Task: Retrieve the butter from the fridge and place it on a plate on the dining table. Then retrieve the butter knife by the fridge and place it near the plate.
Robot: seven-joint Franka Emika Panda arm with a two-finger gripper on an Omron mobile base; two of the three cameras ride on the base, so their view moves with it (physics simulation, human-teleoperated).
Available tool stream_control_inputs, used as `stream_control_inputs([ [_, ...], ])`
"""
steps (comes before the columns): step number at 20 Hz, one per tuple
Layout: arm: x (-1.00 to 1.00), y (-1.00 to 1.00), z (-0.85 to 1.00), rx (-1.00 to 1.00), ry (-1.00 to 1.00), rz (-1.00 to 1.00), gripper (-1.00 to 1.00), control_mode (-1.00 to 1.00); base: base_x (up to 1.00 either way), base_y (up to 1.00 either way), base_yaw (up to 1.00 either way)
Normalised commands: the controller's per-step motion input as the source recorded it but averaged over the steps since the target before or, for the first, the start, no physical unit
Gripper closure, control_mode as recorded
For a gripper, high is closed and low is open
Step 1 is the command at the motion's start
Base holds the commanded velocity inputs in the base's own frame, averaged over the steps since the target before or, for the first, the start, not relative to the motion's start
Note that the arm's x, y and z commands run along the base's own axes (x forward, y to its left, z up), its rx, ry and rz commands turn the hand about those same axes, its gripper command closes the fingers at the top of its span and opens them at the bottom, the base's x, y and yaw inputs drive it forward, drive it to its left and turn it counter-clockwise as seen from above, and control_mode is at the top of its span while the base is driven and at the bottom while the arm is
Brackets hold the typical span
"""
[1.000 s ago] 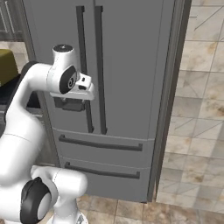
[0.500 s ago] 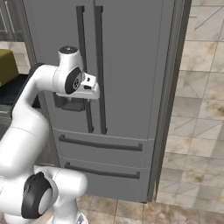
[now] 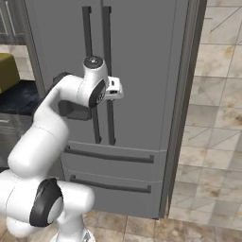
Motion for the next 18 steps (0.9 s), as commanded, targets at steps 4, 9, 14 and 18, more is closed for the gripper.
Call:
stream_control_inputs([
  [4, 0.82, 0.16, 0.01, -0.02, 0.01, -0.12, -1.0, -1.0, 0.0, 0.0, 0.0],
  [9, 0.69, 0.05, 0.0, 0.0, 0.01, -0.07, -1.0, -1.0, 0.0, 0.0, 0.0],
  [14, 0.53, 0.17, -0.04, 0.0, -0.01, 0.0, -1.0, -1.0, 0.0, 0.0, 0.0],
  [18, 0.69, 0.0, -0.12, 0.0, 0.0, 0.0, -1.0, -1.0, 0.0, 0.0, 0.0],
])
